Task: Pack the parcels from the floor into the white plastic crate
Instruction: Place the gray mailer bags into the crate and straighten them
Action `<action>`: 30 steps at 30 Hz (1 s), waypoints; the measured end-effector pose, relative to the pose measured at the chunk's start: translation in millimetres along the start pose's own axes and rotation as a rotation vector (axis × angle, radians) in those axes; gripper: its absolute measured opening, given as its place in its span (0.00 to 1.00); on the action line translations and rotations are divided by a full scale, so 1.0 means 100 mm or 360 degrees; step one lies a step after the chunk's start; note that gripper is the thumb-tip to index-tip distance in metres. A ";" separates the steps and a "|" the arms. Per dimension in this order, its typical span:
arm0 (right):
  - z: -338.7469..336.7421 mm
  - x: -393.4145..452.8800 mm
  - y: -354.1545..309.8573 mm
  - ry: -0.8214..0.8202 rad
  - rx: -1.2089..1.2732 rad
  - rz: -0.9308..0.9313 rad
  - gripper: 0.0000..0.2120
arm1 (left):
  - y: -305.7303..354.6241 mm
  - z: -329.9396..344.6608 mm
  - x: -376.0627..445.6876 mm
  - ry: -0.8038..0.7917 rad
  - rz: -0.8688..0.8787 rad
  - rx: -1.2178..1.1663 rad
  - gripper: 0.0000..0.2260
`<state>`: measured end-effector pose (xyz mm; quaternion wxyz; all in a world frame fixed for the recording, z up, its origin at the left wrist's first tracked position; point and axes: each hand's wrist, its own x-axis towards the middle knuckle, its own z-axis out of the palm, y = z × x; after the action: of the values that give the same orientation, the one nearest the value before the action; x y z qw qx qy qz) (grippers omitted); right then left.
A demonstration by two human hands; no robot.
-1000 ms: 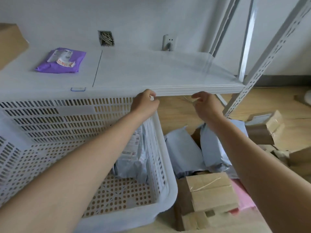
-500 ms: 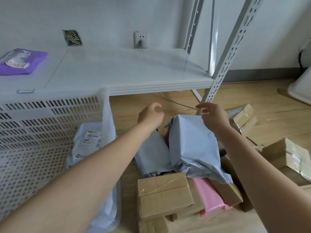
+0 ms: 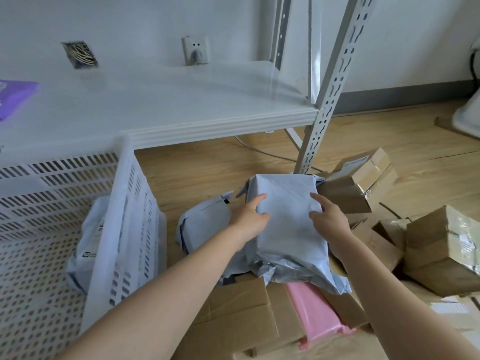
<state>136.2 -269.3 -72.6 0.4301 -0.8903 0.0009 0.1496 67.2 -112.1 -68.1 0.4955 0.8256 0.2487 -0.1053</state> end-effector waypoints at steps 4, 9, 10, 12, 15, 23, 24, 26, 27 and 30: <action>0.04 -0.01 0.18 -0.0286 0.0087 0.0132 0.25 | -0.07 0.14 0.02 -0.0126 -0.0077 0.0139 0.27; 0.06 -0.09 0.18 -0.0328 0.0099 0.0152 0.25 | -0.09 0.10 -0.02 -0.0142 -0.0029 0.0099 0.27; 0.05 -0.11 0.16 -0.0308 0.0129 0.0148 0.24 | -0.07 0.06 -0.04 -0.0144 -0.0016 0.0075 0.27; 0.02 -0.16 0.09 -0.0228 0.0168 0.0100 0.24 | -0.02 -0.03 -0.09 -0.0139 0.0022 0.0039 0.27; -0.03 -0.26 -0.04 -0.0110 0.0305 0.0014 0.25 | 0.06 -0.17 -0.18 -0.0102 0.0123 -0.0043 0.26; -0.02 -0.49 -0.44 -0.0020 0.1172 -0.0179 0.26 | 0.19 -0.72 -0.53 0.0106 0.0367 -0.0227 0.28; 0.00 -0.51 -0.49 -0.0035 0.1244 -0.0177 0.25 | 0.18 -0.80 -0.58 0.0126 0.0404 -0.0251 0.28; 0.06 -0.59 -0.61 -0.0084 0.1323 -0.0179 0.24 | 0.16 -0.98 -0.66 0.0158 0.0479 -0.0284 0.28; 0.09 -0.63 -0.67 -0.0109 0.1344 -0.0190 0.24 | 0.15 -1.07 -0.70 0.0173 0.0514 -0.0285 0.29; 0.20 -0.72 -0.80 -0.0231 0.1371 -0.0304 0.25 | 0.09 -1.34 -0.82 0.0253 0.0607 -0.0258 0.29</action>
<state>72.4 -212.5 -3.4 0.7725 -0.6133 -0.0493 0.1573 -7.8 -24.5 38.6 0.5499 0.8209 0.1341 0.0760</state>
